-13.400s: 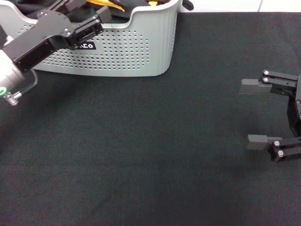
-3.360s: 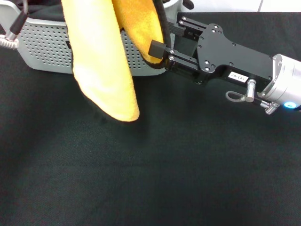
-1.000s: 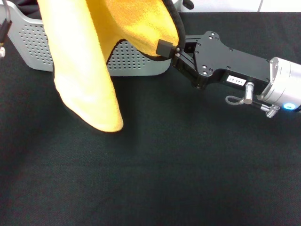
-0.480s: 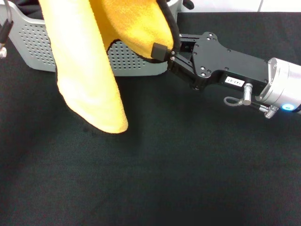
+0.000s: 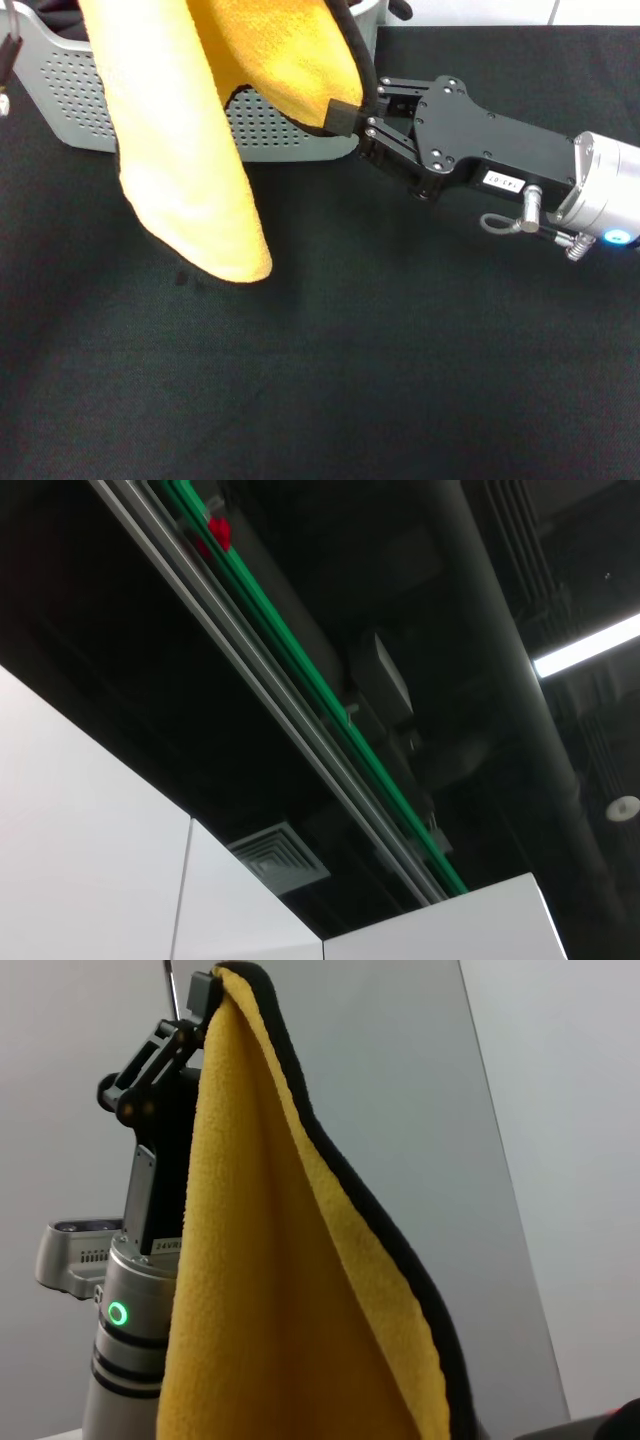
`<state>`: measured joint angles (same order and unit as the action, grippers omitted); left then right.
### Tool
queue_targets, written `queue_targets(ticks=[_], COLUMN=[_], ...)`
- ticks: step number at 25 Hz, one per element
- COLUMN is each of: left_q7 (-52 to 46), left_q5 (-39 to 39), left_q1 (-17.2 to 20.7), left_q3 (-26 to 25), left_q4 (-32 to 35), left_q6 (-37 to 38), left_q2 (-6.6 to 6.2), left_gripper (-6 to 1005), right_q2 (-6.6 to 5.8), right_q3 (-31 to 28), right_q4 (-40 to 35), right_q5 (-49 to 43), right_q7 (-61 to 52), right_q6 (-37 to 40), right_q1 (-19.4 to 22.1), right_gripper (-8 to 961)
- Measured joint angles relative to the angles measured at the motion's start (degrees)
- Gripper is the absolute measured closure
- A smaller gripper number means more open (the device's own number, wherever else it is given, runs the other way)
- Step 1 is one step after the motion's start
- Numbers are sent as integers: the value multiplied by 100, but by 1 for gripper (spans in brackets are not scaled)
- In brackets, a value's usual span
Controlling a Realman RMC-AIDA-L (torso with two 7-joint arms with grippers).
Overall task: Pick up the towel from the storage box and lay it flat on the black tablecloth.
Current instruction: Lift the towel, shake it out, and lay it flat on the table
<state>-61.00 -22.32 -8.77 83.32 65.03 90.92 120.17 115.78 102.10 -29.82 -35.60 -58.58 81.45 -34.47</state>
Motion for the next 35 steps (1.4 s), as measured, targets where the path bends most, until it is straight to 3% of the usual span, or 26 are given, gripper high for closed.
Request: queue_targets(ticks=[16, 24, 27, 30, 35], left_q7=[18, -24, -45, -125, -512], left_q5=[34, 36, 30, 1, -50], left_q1=[-1, 3, 43, 96, 196], left_q3=[18, 44, 45, 41, -231], left_q4=[-24, -52, -79, -192, -807], left_q6=[-9, 1, 3, 5, 104], left_q2=[1, 4, 6, -3, -27], left_gripper=[983, 983, 983, 984, 984], right_q2=[8, 6, -5, -92, -471], right_q3=[-47, -50, -79, -116, -125], right_q4=[-23, -33, -43, -173, -1008], right_q5=[20, 17, 7, -124, -525], right_q7=[12, 44, 38, -103, -623], right_q6=[39, -19, -75, -105, -250], right_q1=[142, 102, 100, 110, 402], right_gripper=[760, 939, 946, 954, 954])
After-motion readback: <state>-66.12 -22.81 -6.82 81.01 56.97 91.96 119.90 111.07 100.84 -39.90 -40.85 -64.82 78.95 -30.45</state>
